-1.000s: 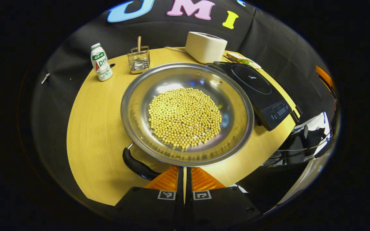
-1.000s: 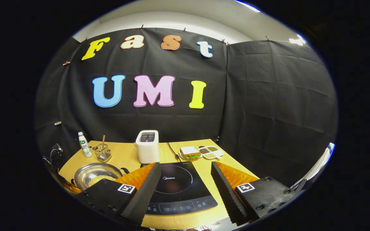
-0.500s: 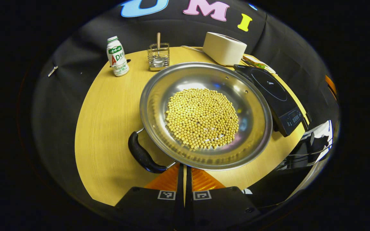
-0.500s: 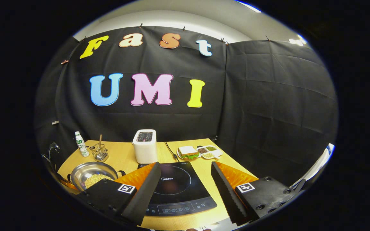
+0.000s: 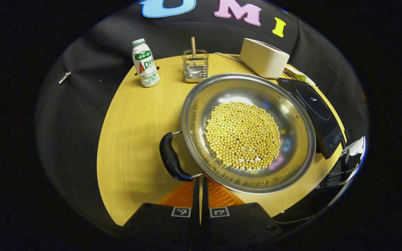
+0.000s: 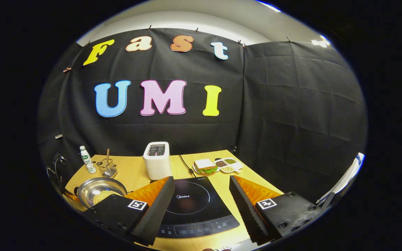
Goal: First push the handle of the pot to place it horizontally, then grasp the pot with both hands and set it on the induction cooktop.
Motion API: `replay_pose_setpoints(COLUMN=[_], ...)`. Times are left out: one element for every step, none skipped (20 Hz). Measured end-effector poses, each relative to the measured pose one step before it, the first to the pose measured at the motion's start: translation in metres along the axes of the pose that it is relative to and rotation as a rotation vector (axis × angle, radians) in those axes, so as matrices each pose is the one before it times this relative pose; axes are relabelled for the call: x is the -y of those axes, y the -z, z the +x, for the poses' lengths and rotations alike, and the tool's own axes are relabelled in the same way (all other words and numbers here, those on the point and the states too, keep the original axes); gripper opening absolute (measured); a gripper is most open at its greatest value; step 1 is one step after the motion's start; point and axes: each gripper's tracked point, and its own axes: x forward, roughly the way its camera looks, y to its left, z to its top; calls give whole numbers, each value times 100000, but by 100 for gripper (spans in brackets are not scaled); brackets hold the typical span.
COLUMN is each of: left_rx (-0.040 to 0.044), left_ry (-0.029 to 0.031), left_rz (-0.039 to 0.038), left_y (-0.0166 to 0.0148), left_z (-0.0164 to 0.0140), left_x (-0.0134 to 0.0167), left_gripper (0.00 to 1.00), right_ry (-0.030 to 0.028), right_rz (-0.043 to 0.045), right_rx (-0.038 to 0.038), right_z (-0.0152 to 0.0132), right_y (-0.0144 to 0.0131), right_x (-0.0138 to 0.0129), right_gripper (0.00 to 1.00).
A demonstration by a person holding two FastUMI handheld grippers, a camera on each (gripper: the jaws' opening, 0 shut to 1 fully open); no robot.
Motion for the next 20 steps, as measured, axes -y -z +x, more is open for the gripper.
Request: replay_pose_setpoints(left_rx=[108, 107, 58, 27, 69, 157, 277, 373, 284, 187, 66, -91, 181, 966, 839, 1085, 961, 1318, 2162, 1883], left_ry=[-711, -744, -768, -689, -686, -814, -698, -376, -292, -415, -318, -220, 217, 441, -85, -876, -1277, -1188, -1311, -1145], left_rz=[-188, 152, 381, 469, 450, 307, 207, 354, 388, 177, 194, 170, 245, 232, 145, 150, 2, 144, -268, -1303], left_y=[-333, -292, -374, -382, -317, -348, -362, -298, -229, -219, -85, -8, 18, -74, 57, -175, -33, 0, -180, -283], left_z=[161, 99, 232, 112, 146, 276, 219, 167, 118, 78, 85, -37, -96, -252, -413, -313, -448, -517, -608, -651], left_x=[-504, -389, -374, -361, -337, -355, -283, -284, -229, -113, -69, -94, 101, 185, -36, -128, -223, -326, -286, -287], left_gripper=[5, 5, 5, 5, 5, 5, 5, 5, 5, 5, 5, 5, 5, 5, 5, 5, 6, 6, 6, 6], right_ry=[473, 549, 472, 439, 522, 450, 387, 252, 303, 148, -80, -296, -420, -566, -680, -865, -576, -813, -971, -1269], right_rz=[154, 32, 65, 87, -67, 3, 134, 127, 43, 55, 123, 159, 54, -119, -114, -21, 96, 280, -38, -181], right_rx=[-115, -234, -215, -139, -203, -392, -477, -420, -273, -261, -639, -641, -399, -433, -529, -716, -647, -155, -745, -840], right_z=[118, 87, 9, 80, -4, 126, -49, 24, 5, 62, 76, 56, 10, 71, -29, 101, 117, 29, 188, 202], right_y=[25, 14, 17, 27, 23, 68, 194, 25, 72, -3, 195, 199, 46, 60, 192, 242, 253, 111, 203, 240], right_x=[112, 80, 90, 118, 86, 77, 134, -19, 51, -62, -76, -172, -228, -272, -262, -304, -249, -323, -415, -543], right_gripper=[98, 98, 98, 98, 98, 98, 98, 98, 98, 98, 98, 98, 98, 98, 98, 98, 98, 98, 98, 98])
